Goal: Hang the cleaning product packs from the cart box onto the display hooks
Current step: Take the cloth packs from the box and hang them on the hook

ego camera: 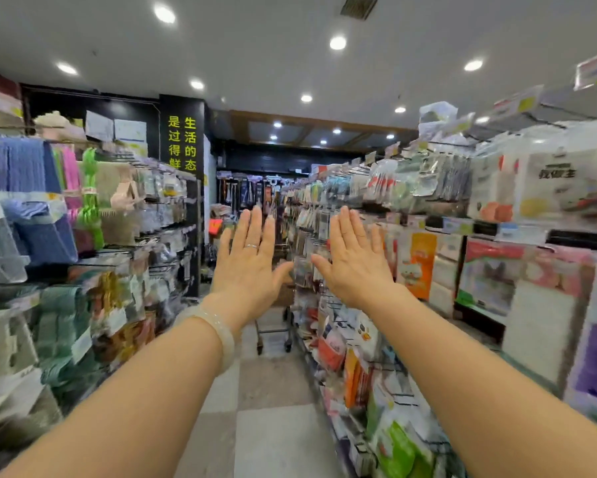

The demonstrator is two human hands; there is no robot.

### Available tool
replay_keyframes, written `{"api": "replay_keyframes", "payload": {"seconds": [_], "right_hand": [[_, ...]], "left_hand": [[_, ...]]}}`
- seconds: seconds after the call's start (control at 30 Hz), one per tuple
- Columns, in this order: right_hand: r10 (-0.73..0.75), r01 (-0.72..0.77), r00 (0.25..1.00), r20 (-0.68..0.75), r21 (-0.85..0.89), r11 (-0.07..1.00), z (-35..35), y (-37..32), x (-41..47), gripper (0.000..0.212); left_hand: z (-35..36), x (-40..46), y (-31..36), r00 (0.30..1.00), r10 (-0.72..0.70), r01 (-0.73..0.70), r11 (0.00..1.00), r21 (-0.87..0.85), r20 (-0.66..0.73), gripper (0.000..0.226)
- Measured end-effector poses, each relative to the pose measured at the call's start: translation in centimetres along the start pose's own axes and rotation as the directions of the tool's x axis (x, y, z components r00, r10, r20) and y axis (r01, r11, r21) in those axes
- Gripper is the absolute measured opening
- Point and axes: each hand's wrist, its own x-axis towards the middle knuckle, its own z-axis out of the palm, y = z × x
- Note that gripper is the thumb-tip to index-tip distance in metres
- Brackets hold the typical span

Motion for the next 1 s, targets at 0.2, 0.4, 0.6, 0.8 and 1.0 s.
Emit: {"api": "replay_keyframes", "payload": {"seconds": [0.2, 0.4, 0.6, 0.8, 1.0], "right_hand": [[-0.028, 0.027, 0.999, 0.046, 0.016, 0.999, 14.2, -1.3, 14.4, 0.074], [-0.048, 0.047, 0.998, 0.046, 0.031, 0.998, 25.9, -2.0, 31.5, 0.075], [-0.019, 0.017, 0.997, 0.072, 0.019, 1.000, 37.3, -0.7, 46.8, 0.075], [-0.024, 0.022, 0.997, 0.075, 0.032, 0.999, 50.8, 0.1, 63.7, 0.074], [-0.052, 0.046, 0.995, 0.080, 0.070, 0.996, 61.6, 0.1, 82.9, 0.075]], "left_hand": [[14.1, 10.8, -7.3, 0.999, -0.038, 0.037, 0.999, 0.034, 0.025, 0.077], [27.6, 24.6, -14.4, 0.993, -0.052, 0.052, 0.999, 0.003, 0.103, 0.075], [41.1, 37.6, -19.7, 0.990, -0.025, 0.029, 0.999, -0.025, 0.142, 0.074], [56.3, 51.3, -25.4, 0.990, -0.009, 0.012, 1.000, -0.023, 0.144, 0.075], [68.6, 67.7, -32.4, 0.995, -0.050, 0.050, 0.999, -0.001, 0.091, 0.076]]}}
